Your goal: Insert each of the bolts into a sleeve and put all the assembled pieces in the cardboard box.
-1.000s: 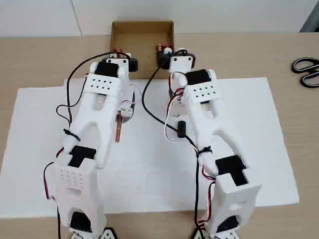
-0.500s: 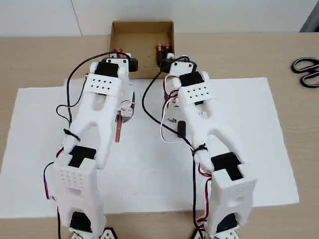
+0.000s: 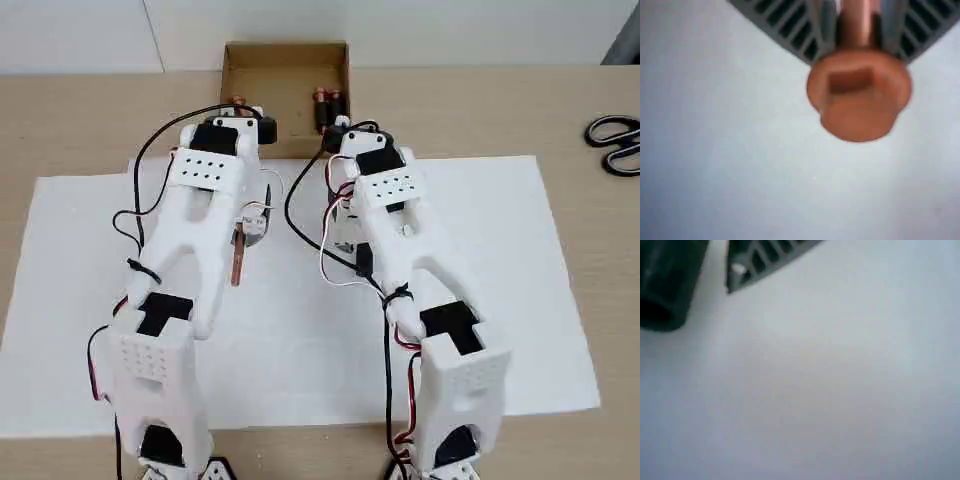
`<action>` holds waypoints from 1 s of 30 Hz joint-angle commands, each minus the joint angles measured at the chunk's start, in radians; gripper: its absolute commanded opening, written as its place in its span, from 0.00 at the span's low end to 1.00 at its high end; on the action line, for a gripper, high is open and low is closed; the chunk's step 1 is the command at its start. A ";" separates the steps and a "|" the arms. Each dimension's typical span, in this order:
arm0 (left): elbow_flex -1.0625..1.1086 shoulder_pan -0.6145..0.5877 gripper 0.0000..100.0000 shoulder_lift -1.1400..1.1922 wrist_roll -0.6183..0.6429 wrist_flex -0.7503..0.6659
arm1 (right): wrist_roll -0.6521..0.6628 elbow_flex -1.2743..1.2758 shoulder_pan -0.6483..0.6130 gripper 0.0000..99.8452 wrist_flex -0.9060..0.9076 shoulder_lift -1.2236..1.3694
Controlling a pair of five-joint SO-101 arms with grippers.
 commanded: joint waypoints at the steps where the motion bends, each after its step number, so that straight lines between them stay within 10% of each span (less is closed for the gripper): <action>1: -0.044 0.005 0.01 -0.009 -0.006 0.006 | -0.015 0.000 0.001 0.19 0.012 0.007; 30: -0.044 0.003 0.01 -0.009 -0.006 0.006 | -0.025 0.003 0.008 0.13 -0.001 0.122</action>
